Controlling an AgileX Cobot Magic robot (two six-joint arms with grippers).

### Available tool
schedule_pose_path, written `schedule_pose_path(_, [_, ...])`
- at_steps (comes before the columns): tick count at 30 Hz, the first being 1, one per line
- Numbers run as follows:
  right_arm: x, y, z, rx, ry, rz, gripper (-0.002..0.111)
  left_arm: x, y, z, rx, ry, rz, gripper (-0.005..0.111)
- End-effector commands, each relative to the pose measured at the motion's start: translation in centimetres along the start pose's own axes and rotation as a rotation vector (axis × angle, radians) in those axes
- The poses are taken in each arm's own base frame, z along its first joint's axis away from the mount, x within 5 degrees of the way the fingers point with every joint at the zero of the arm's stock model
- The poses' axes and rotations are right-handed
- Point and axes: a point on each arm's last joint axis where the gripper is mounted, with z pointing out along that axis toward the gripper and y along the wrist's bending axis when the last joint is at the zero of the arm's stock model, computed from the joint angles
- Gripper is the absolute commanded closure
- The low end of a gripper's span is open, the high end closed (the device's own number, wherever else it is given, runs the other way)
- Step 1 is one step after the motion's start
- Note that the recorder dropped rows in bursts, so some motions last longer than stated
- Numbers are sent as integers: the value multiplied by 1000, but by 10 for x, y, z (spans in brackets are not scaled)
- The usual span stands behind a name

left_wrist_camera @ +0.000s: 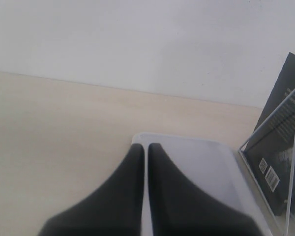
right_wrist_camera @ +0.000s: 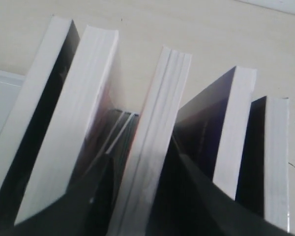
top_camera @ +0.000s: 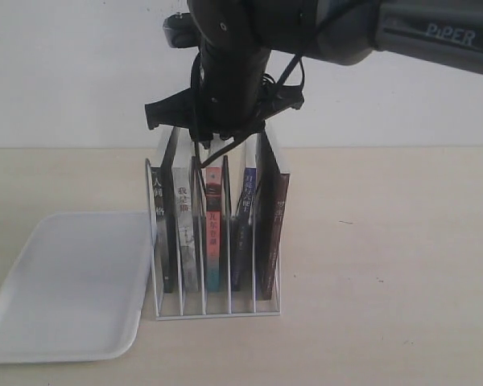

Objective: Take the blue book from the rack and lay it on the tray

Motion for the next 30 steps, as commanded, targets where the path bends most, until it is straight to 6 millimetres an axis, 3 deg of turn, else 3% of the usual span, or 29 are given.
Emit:
schedule_pose_path(1, [-2, -2, -1, 7, -5, 3, 89, -2, 0, 0, -1, -8, -18, 103])
schedule_pose_path(6, [-2, -2, -1, 5, -5, 4, 109, -2, 0, 0, -1, -8, -18, 103])
schedule_pose_path(13, [-4, -3, -6, -4, -18, 28, 108, -2, 0, 0, -1, -8, -18, 103])
schedule_pose_path(30, [-18, -14, -57, -41, -121, 57, 108, -2, 0, 0, -1, -8, -18, 103])
